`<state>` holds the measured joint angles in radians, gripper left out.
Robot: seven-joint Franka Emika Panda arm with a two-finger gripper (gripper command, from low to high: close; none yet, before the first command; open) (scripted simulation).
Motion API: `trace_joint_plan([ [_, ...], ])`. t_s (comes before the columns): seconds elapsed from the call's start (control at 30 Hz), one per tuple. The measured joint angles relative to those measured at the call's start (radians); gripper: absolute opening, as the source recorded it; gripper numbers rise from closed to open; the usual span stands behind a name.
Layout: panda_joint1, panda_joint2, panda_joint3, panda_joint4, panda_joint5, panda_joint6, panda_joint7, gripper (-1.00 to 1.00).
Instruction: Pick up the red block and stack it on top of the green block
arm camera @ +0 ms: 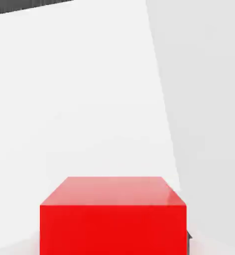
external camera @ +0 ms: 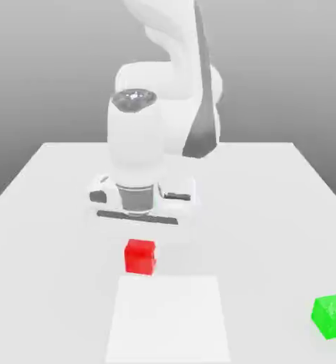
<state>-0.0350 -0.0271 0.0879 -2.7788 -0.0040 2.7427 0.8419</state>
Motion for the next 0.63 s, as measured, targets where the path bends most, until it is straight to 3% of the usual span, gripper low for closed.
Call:
trace_joint_plan([
  [0.33,0.306,0.195,0.177,0.359,-0.078,-0.166,0.090,-1.00],
  [0.5,0.383,0.351,0.159,0.419,-0.167,-0.074,0.159,-1.00],
  [0.53,0.391,0.374,0.150,0.422,-0.179,-0.054,0.168,1.00],
  [0.63,0.391,0.374,0.150,0.422,-0.179,-0.054,0.168,1.00],
])
